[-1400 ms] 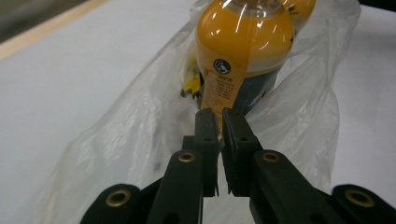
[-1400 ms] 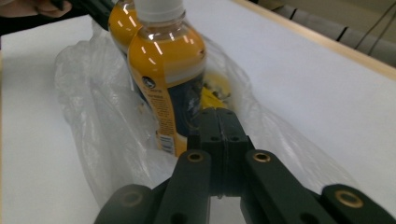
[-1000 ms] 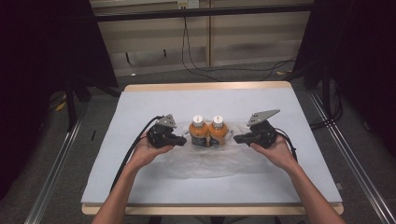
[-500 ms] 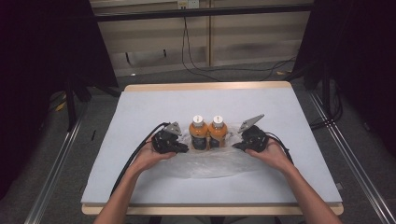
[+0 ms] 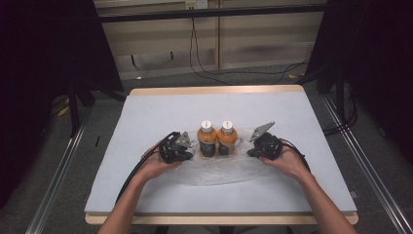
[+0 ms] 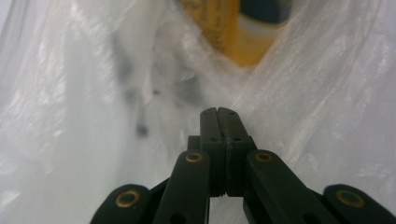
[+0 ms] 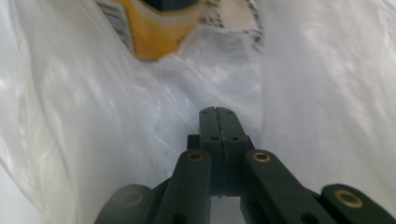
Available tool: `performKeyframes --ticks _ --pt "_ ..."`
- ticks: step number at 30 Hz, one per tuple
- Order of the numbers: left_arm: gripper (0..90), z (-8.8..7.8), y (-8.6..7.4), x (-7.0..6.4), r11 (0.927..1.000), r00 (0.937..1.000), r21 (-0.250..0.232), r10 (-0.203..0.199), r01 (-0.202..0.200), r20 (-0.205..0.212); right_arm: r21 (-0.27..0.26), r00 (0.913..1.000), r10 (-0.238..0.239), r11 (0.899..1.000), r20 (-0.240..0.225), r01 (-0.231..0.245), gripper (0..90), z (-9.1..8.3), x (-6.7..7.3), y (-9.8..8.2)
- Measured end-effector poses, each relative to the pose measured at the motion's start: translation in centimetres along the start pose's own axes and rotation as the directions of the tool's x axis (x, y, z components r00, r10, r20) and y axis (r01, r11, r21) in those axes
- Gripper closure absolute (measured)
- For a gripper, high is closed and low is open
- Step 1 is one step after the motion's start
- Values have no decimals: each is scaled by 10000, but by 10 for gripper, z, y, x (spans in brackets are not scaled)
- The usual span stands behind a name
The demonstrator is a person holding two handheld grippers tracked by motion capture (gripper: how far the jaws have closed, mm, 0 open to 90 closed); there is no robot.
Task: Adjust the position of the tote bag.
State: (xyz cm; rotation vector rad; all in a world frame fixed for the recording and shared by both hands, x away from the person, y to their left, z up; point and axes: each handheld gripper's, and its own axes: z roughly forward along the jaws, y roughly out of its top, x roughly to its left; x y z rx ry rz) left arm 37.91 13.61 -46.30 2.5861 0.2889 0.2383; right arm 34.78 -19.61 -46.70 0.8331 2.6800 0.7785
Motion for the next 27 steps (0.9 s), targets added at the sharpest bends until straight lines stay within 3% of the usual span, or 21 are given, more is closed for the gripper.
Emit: performKeyframes --ticks 4,6,9,10,13,16,17,19,22,27 --pt "900 -3 -7 6 9997 9997 39 -251 251 -2 370 9979 -157 9992 633 134 900 -5 -5 -5" --pt "900 -6 -9 9 9996 9997 146 -249 248 72 375 9973 -139 9992 727 112 900 -6 -8 -8" --pt "900 -9 -12 10 9981 9995 606 -88 106 -303 370 9967 -81 9993 807 52 900 -8 -12 -11" --pt "900 -11 -13 11 9973 9991 726 -37 67 -411 530 9939 -262 9984 1069 206 900 -8 -13 -11" --pt "900 -13 -20 15 9977 9988 622 -237 263 -429 824 9901 -319 9964 1367 207 900 -11 -15 -14" --pt "900 -18 -27 18 9958 9970 851 -263 325 -734 837 9889 -172 9965 1472 49 900 -14 -17 -18" --pt "900 -19 -30 18 9957 9962 743 -503 555 -706 861 9879 -224 9962 1533 92 900 -14 -18 -20" --pt "900 -21 -33 20 9961 9962 697 -483 534 -725 1296 9811 -673 9906 1817 439 900 -17 -17 -21" --pt "900 -21 -35 19 9959 9957 667 -566 615 -730 1385 9813 -608 9897 1824 356 900 -18 -17 -23" --pt "900 -27 -36 14 9932 9989 1142 -195 243 -428 1888 9807 -814 9809 1779 472 900 -25 -20 -29"
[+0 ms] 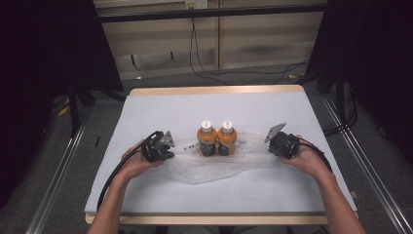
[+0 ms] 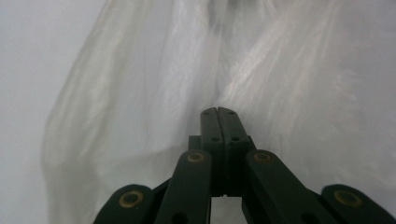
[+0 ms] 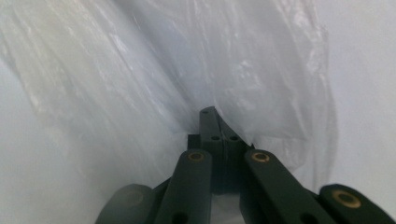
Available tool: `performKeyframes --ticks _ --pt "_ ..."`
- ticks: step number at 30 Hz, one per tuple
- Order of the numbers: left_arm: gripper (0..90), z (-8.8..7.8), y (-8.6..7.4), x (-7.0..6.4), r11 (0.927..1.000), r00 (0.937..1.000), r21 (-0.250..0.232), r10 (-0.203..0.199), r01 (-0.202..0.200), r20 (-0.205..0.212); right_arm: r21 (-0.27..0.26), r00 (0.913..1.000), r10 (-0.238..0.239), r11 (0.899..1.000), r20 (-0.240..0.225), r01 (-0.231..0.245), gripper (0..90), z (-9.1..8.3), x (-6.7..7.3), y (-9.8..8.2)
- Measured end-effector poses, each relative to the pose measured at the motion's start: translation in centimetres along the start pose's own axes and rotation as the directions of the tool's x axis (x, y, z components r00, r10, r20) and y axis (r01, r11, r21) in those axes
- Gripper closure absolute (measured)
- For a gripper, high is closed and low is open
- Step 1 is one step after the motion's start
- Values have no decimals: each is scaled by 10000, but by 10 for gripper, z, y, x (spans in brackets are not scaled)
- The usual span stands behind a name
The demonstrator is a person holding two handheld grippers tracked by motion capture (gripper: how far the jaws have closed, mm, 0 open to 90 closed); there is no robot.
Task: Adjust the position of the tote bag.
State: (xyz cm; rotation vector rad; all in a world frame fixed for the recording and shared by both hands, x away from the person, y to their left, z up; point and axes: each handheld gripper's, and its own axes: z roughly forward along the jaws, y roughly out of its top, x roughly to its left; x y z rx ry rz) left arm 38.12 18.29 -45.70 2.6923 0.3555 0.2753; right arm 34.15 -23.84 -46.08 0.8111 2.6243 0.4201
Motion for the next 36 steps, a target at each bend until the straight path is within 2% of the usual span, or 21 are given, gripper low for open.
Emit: performKeyframes --ticks 1,2,5,6,8,9,11,12,13,16,20,22,23,25,27,28,29,30,31,33,36 --pt "900 -1 -1 0 10000 9998 -36 60 -59 178 118 10000 -79 9999 -36 79 900 -1 -1 -1" --pt "900 -1 -2 -1 9999 9996 -108 -120 123 273 149 10000 -69 9999 -59 69 900 -2 -1 -3" --pt "900 -2 -3 -2 9999 9995 -124 -34 38 322 -133 9985 303 9994 -451 -310 900 -3 -8 -10" --pt "900 -1 -1 -3 10000 10000 -8 66 -66 -41 -155 9978 369 9992 -551 -378 900 -4 -10 -12" --pt "900 0 1 -2 9997 9989 225 65 -55 -458 -136 9989 362 9992 -299 -366 900 -3 -12 -14" --pt "900 0 1 0 9997 9991 184 149 -142 -393 -201 9986 420 9989 -333 -427 900 -3 -14 -15" --pt "900 0 -1 1 9997 9991 230 -23 33 -432 -260 9982 505 9983 -330 -513 900 -2 -15 -16" --pt "900 -1 -3 3 9997 9992 162 -194 200 -352 -314 9984 476 9983 -302 -485 900 -2 -16 -17" --pt "900 -1 -5 5 9994 9990 75 -329 331 -305 -218 9991 419 9989 -77 -420 900 -2 -16 -18" --pt "900 -2 -12 11 9979 9976 -106 -636 633 -282 -281 9988 434 9986 -242 -441 900 -2 -18 -19" --pt "900 -2 -12 12 9991 9975 -15 -426 426 -567 -674 9976 651 9955 -233 -666 900 0 -21 -22" --pt "900 -2 -12 13 9988 9970 17 -486 488 -596 -779 9973 728 9943 -85 -733 900 1 -22 -22" --pt "900 -2 -13 12 9988 9953 94 -473 483 -846 -797 9972 745 9940 -100 -750 900 1 -22 -21" --pt "900 -2 -13 14 9989 9960 142 -440 453 -774 -917 9972 752 9930 -19 -751 900 2 -22 -22" --pt "900 -1 -13 15 9984 9938 212 -491 515 -1002 -1057 9957 898 9902 -219 -916 900 2 -23 -23" --pt "900 -2 -13 16 9983 9943 256 -505 531 -940 -1236 9940 999 9868 -450 -1048 900 3 -24 -23" --pt "900 -2 -14 17 9979 9942 200 -596 616 -892 -1288 9937 1024 9858 -449 -1075 900 3 -23 -23" --pt "900 -2 -14 18 9984 9945 210 -507 528 -918 -1243 9935 1035 9863 -464 -1086 900 3 -23 -23" --pt "900 -2 -15 19 9981 9947 169 -583 599 -851 -1187 9957 834 9891 -392 -875 900 3 -24 -23" --pt "900 -2 -16 20 9974 9942 81 -708 717 -807 -1156 9956 878 9891 -324 -910 900 3 -22 -21" --pt "900 -2 -18 20 9976 9940 -75 -691 687 -843 -1034 9977 626 9925 -244 -648 900 2 -22 -22"
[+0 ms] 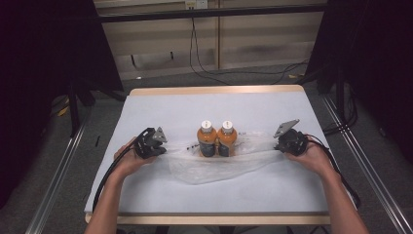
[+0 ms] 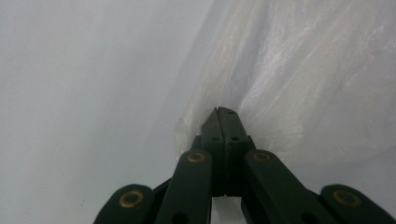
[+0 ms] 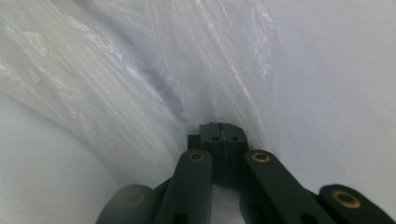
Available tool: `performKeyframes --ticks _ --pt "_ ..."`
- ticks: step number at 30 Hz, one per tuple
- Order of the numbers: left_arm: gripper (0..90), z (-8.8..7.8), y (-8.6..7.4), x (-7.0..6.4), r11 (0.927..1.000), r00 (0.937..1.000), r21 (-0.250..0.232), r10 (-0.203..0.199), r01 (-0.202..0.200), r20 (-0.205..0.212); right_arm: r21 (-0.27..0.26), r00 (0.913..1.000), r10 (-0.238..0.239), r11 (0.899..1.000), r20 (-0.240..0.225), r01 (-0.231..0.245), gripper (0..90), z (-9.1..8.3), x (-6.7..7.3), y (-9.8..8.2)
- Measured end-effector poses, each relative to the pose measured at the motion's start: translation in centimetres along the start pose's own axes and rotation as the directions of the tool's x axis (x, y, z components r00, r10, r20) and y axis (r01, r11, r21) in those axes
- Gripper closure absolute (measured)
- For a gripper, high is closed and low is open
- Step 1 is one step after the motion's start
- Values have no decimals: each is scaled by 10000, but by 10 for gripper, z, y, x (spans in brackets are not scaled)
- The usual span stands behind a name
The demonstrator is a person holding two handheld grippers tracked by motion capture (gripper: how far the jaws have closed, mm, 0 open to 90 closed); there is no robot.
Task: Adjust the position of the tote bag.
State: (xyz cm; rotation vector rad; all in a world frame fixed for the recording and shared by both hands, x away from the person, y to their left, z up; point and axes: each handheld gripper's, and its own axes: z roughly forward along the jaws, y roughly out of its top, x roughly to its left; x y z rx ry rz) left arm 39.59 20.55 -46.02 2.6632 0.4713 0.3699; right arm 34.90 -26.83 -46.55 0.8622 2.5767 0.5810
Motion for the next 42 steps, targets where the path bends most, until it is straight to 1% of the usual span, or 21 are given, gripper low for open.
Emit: performKeyframes --ticks 2,5,9,11,13,15,19,21,23,25,27,28,29,32,33,35,36,37,38,40,42 --pt "900 -1 0 -1 9996 9995 183 209 -205 -235 -34 9999 145 9999 86 -145 900 0 1 0" --pt "900 -1 3 -3 9989 9993 474 82 -65 -363 -28 9999 -9 10000 129 10 900 0 2 0" --pt "900 -3 -2 1 9994 9993 92 -347 345 131 -164 9995 248 9996 -176 -251 900 -1 2 1" --pt "900 -4 -4 2 9964 9960 -419 -720 743 527 -315 9989 316 9990 -340 -326 900 -2 1 2" --pt "900 -6 -4 4 9948 9939 -695 -683 744 867 -565 9970 521 9969 -565 -553 900 -4 0 1" --pt "900 -7 -3 3 9873 9880 -1154 -950 1091 1218 -838 9959 570 9945 -710 -629 900 -6 -2 1" --pt "900 -13 2 1 9775 9848 -1742 -938 1190 1463 -1285 9913 838 9870 -1019 -966 900 -13 -3 1" --pt "900 -16 4 0 9651 9807 -2233 -997 1365 1684 -1643 9867 955 9795 -1313 -1167 900 -18 -4 2" --pt "900 -21 5 0 9585 9784 -2484 -955 1401 1835 -1948 9834 980 9726 -1526 -1272 900 -21 -4 2" --pt "900 -24 6 -2 9464 9749 -2816 -1044 1582 1969 -2136 9806 939 9682 -1719 -1302 900 -23 -3 3" --pt "899 -29 7 -4 9385 9735 -3043 -1034 1634 2039 -2250 9808 879 9661 -1740 -1265 900 -26 -2 5" --pt "898 -31 8 -5 9315 9711 -3216 -1027 1700 2156 -2295 9791 902 9644 -1821 -1316 900 -28 -1 6" --pt "896 -32 10 -7 9240 9696 -3400 -1017 1749 2223 -2439 9784 840 9611 -1891 -1296 900 -29 -1 6" --pt "896 -36 14 -12 9111 9673 -3736 -870 1739 2382 -2763 9754 932 9497 -1997 -1473 900 -35 -1 8" --pt "896 -37 16 -14 9114 9685 -3763 -796 1666 2360 -2896 9721 977 9440 -2132 -1584 900 -37 -1 8" --pt "896 -37 19 -18 9029 9671 -3979 -655 1623 2458 -3152 9675 1055 9325 -2297 -1765 900 -39 0 10" --pt "896 -38 21 -20 9017 9669 -4014 -617 1604 2477 -3219 9654 1012 9300 -2402 -1776 900 -40 1 12" --pt "896 -38 23 -22 8964 9643 -4115 -583 1644 2581 -3275 9668 963 9290 -2367 -1727 900 -40 2 14" --pt "896 -38 25 -24 8990 9660 -4097 -509 1548 2534 -3319 9672 925 9279 -2364 -1699 900 -40 3 16" --pt "896 -38 29 -28 8957 9653 -4195 -379 1473 2582 -3375 9674 836 9270 -2390 -1635 900 -40 5 20" --pt "896 -38 33 -34 8914 9651 -4291 -328 1459 2599 -3516 9647 881 9198 -2483 -1745 900 -39 6 22"
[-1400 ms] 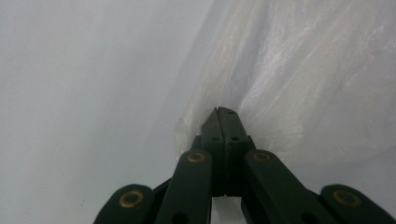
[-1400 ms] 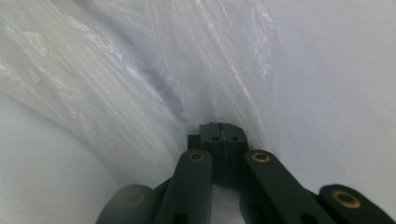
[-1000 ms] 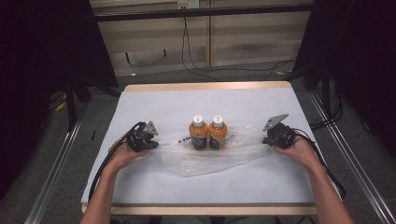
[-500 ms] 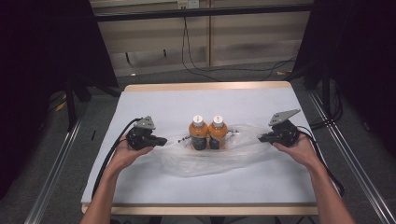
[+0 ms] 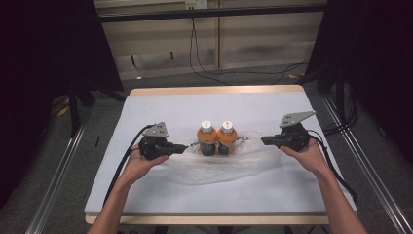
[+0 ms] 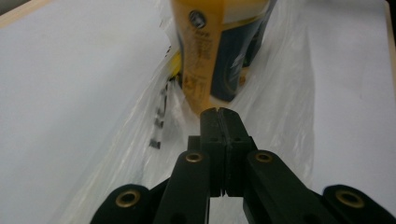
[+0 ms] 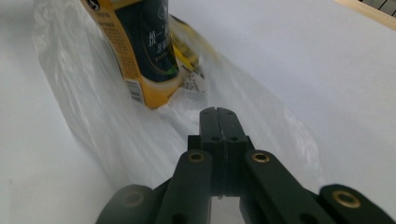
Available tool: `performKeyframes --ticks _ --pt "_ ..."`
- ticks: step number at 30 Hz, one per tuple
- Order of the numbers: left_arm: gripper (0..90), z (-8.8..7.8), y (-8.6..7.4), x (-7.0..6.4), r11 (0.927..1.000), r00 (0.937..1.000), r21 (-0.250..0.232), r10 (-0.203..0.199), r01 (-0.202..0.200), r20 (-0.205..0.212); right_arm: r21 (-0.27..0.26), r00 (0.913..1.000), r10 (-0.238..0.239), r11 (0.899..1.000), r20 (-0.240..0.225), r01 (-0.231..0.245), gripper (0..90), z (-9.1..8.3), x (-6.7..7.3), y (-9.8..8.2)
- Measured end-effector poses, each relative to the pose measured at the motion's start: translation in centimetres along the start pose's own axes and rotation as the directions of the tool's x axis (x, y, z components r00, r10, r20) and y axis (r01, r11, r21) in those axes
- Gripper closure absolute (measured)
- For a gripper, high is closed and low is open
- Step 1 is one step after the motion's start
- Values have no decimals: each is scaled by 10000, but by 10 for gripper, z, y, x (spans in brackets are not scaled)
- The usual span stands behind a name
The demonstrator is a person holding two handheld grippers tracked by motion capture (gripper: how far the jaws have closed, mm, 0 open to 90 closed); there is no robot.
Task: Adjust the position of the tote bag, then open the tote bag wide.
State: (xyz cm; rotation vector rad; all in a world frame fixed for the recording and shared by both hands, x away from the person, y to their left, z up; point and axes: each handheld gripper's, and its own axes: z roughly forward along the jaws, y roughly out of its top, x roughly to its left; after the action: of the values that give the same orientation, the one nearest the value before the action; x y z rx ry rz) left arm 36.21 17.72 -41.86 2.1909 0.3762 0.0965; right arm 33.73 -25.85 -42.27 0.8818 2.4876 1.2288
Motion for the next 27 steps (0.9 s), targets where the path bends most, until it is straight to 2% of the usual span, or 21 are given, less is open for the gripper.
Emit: performKeyframes --ticks 4,8,15,17,21,22,23,27 --pt "895 6 6 -6 9990 9997 -436 -91 101 234 -226 10000 40 9997 -67 -41 900 3 5 5" --pt "894 15 11 -13 9958 9982 -827 -347 387 495 -405 9997 159 9990 -161 -165 900 10 10 9" --pt "894 38 17 -23 9969 9963 -707 -277 334 808 -172 9996 71 9998 -263 -76 900 29 19 17" --pt "893 45 19 -26 9978 9971 -602 -224 268 730 -38 9996 -96 9999 -261 95 900 35 21 19" --pt "893 54 25 -29 9984 9967 -540 -119 163 797 -89 9990 -41 10000 -442 37 900 42 22 23" --pt "893 58 26 -30 9978 9963 -647 -110 165 849 7 9993 -66 10000 -367 67 900 44 21 24" --pt "893 61 26 -32 9991 9975 -421 59 -29 701 66 9994 -109 9999 -316 111 900 46 21 25" --pt "893 71 25 -35 9998 9976 -91 154 -148 679 56 9989 -192 9998 -421 194 900 55 25 31"
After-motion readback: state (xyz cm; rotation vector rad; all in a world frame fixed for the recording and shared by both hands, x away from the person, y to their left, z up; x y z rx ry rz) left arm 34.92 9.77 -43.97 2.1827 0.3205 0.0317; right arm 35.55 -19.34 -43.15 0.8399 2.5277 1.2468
